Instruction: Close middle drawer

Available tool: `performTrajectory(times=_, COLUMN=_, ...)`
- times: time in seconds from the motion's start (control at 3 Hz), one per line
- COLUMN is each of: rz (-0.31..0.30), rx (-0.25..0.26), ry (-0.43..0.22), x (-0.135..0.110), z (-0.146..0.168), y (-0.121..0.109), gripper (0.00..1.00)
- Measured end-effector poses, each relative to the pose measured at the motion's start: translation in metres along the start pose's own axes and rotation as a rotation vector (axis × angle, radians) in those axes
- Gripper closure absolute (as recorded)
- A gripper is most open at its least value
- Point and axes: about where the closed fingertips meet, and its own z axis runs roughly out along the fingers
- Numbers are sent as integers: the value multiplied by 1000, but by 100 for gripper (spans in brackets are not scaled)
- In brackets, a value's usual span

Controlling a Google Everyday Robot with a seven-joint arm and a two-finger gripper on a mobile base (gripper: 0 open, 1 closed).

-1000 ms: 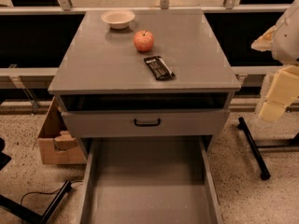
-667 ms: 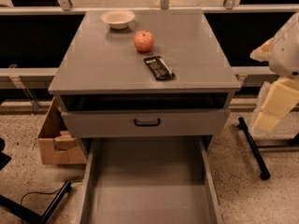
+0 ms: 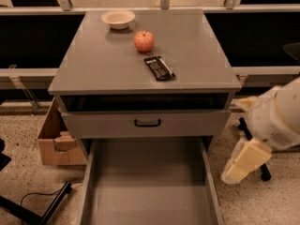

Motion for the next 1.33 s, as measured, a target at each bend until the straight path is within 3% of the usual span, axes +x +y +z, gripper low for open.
performTrajectory(times=0.33, rz=58, rx=-30, ry=-24, x=18, z=62, y=33, gripper=0)
performTrajectory(times=1.0, rz=180, rx=-99, ry=15, x=69, z=178, y=116, gripper=41)
performTrajectory(times=1.33, rz=239, rx=-122, ry=68, x=100, z=206, y=155, gripper=64)
